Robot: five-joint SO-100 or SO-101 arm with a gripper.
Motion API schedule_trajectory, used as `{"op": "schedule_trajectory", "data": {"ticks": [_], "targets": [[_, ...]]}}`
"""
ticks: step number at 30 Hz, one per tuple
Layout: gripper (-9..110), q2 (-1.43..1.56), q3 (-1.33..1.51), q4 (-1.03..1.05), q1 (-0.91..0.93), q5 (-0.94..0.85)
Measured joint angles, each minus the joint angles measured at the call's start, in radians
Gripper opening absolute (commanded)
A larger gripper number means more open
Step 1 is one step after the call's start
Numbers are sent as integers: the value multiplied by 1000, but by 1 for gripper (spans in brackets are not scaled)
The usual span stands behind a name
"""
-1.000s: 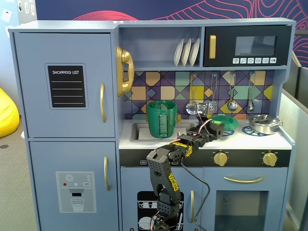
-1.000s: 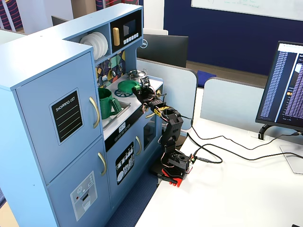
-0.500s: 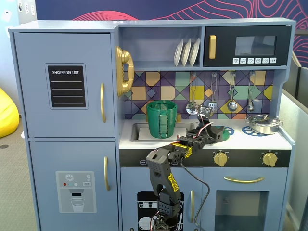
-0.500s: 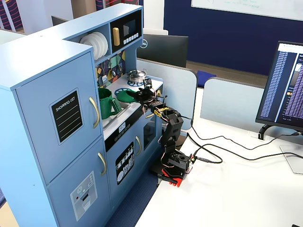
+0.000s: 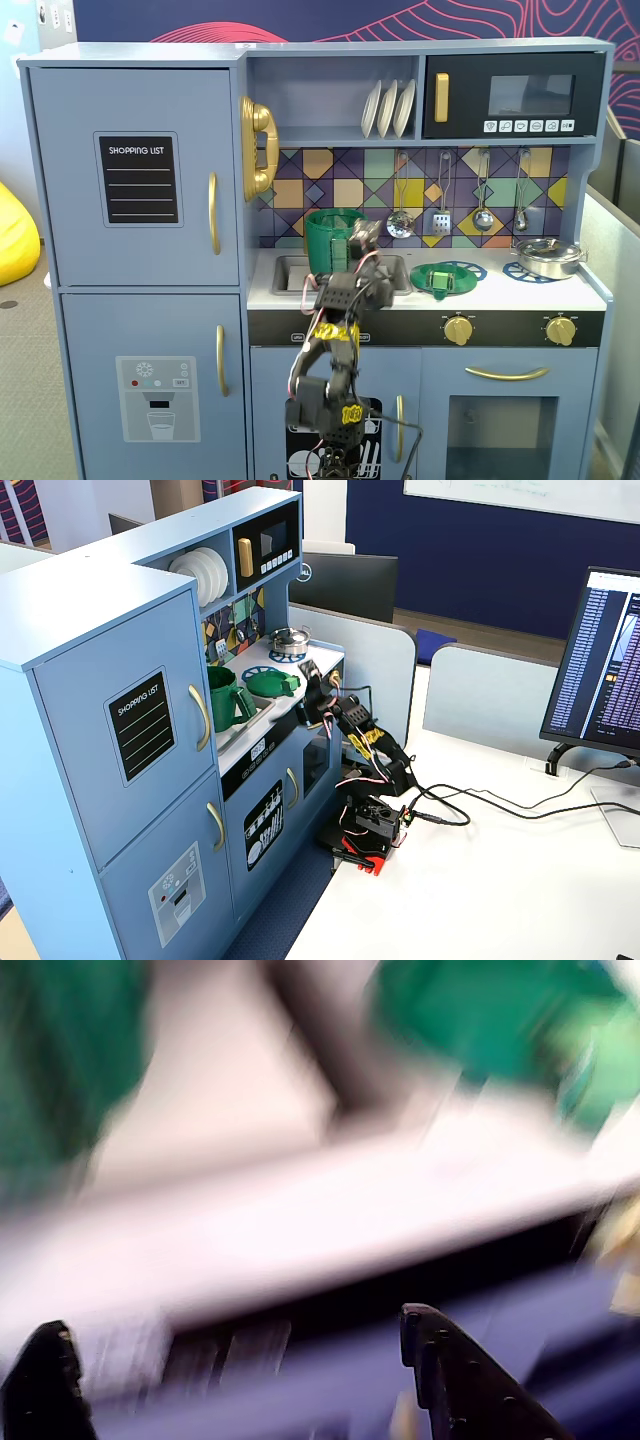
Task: Take off the lid from the green recipient and place it on the counter
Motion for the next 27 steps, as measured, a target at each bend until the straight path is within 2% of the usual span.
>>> {"op": "schedule_trajectory", "data": {"ticks": [3,6,19,27], "targets": [[33,75,46,169,-80,-29],[32,155,133,225,-143,2],[33,397,710,100,-236,75],[30,442,857,124,-267,118]]}}
